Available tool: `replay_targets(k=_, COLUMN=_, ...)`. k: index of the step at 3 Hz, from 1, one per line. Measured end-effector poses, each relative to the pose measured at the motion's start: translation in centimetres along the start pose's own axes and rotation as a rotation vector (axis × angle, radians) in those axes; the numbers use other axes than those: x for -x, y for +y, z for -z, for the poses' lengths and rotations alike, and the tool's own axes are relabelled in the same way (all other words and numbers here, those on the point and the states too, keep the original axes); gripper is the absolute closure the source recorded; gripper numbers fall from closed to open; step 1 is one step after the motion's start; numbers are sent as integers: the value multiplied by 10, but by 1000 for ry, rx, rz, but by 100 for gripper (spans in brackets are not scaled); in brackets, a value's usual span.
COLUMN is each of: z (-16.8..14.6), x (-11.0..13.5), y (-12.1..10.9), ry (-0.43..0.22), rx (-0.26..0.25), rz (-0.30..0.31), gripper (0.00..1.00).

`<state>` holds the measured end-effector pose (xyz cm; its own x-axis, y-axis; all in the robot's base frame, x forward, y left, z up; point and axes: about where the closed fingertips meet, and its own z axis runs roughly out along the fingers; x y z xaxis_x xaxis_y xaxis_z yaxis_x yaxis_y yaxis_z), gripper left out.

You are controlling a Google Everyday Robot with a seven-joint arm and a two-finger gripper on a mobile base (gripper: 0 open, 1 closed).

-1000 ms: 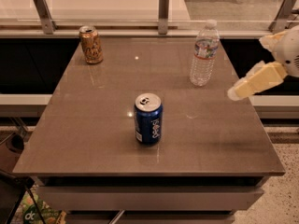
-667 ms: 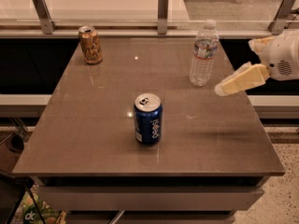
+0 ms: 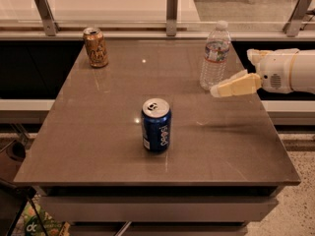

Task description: Move water bottle near orange can

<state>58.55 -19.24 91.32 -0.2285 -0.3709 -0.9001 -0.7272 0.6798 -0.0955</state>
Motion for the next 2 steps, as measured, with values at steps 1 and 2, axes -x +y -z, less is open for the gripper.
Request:
replay_targets(k=1, z=-21, x=-6, y=-9, ry=-81, rx=-2, rz=-43, gripper=0)
replay_targets(k=2, z=-42, x=-7, y=-20, ry=-144, rx=-3, rz=-64, gripper=0)
